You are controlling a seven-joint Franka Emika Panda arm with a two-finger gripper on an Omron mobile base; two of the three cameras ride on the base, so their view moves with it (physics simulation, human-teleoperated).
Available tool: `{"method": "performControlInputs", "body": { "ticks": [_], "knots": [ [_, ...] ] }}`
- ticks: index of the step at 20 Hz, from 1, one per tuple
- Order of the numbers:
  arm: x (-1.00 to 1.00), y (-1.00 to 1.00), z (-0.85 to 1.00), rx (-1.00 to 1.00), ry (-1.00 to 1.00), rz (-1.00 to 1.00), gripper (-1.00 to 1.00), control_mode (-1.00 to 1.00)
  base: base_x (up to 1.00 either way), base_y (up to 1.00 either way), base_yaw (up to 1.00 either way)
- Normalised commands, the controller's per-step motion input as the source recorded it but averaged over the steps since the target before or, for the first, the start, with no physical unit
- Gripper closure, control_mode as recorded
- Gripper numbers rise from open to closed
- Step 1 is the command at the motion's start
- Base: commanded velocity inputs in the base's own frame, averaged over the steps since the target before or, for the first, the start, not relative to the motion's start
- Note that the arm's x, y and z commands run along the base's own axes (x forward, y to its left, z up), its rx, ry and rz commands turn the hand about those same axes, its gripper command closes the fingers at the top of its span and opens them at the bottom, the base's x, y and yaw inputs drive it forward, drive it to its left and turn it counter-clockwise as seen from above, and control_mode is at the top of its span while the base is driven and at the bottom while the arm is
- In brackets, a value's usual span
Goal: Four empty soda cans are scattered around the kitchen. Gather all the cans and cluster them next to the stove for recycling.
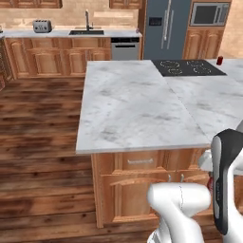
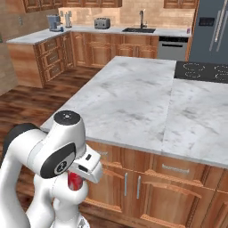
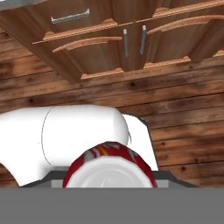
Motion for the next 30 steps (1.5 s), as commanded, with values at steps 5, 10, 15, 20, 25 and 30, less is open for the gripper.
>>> {"method": "performControlInputs", "body": {
  "ticks": [5, 10, 15, 20, 25, 30],
  "knots": [
    [0.0, 0.0, 0.0, 0.0, 0.0, 0.0, 1.0, 1.0, -0.62, 0.19, 0.0],
    [0.0, 0.0, 0.0, 0.0, 0.0, 0.0, 1.0, 1.0, -0.16, 0.63, 0.0],
    [0.0, 0.0, 0.0, 0.0, 0.0, 0.0, 1.0, 1.0, 0.0, 1.0, 0.0],
    [0.0, 0.0, 0.0, 0.0, 0.0, 0.0, 1.0, 1.0, 0.0, 1.0, 0.0],
    [0.0, 0.0, 0.0, 0.0, 0.0, 0.0, 1.0, 1.0, 0.0, 1.0, 0.0],
    [0.0, 0.0, 0.0, 0.0, 0.0, 0.0, 1.0, 1.0, 0.0, 1.0, 0.0]
  ]
}}
